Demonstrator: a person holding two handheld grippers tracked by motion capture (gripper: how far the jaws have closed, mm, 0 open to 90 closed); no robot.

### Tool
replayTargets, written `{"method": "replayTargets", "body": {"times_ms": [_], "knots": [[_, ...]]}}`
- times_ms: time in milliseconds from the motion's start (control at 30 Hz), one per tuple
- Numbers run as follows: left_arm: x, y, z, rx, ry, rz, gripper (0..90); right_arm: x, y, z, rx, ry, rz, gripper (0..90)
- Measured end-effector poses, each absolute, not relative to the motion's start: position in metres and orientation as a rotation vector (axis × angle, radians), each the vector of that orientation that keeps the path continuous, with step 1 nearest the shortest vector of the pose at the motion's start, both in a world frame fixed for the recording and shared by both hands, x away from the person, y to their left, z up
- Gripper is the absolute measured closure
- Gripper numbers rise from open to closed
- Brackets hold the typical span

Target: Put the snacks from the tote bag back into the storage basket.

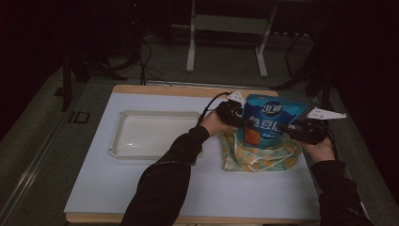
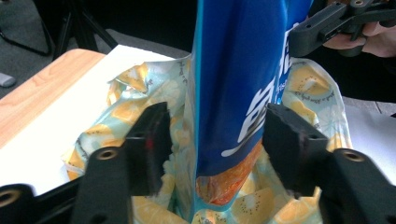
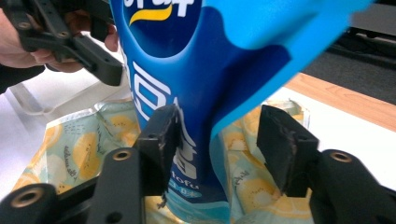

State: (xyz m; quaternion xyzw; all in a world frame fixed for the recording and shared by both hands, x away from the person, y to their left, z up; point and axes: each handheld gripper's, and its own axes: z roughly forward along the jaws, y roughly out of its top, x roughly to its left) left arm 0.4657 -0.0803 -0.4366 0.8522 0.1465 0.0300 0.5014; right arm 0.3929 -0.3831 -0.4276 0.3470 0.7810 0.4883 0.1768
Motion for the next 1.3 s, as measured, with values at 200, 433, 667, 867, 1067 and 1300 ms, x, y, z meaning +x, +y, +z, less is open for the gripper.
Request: {"method": "replayTargets", "body": {"times_ms": [200,433,667,867,1067,1300], "knots": [[0.464,-0.089,-0.437,2.075,0.343,0.079,52.5,0.395,-0.376,-0.428,0.958,2.246,1.354,61.2],[0.463,-0.091,-0.435,2.094,0.341,0.084,60.8,0.396,-0.371,-0.428,0.948,2.258,1.31,67.4],[0.461,-0.094,-0.434,2.122,0.302,0.112,71.2,0.396,-0.364,-0.426,0.928,2.253,1.258,82.1],[0.46,-0.095,-0.432,2.114,0.288,0.135,77.5,0.396,-0.362,-0.425,0.934,2.251,1.237,84.5],[0.459,-0.094,-0.42,2.104,0.276,0.151,80.0,0.396,-0.364,-0.416,0.933,2.233,1.259,85.5],[0.457,-0.094,-0.399,2.105,0.271,0.161,81.4,0.395,-0.364,-0.398,0.92,2.219,1.264,86.4]]}}
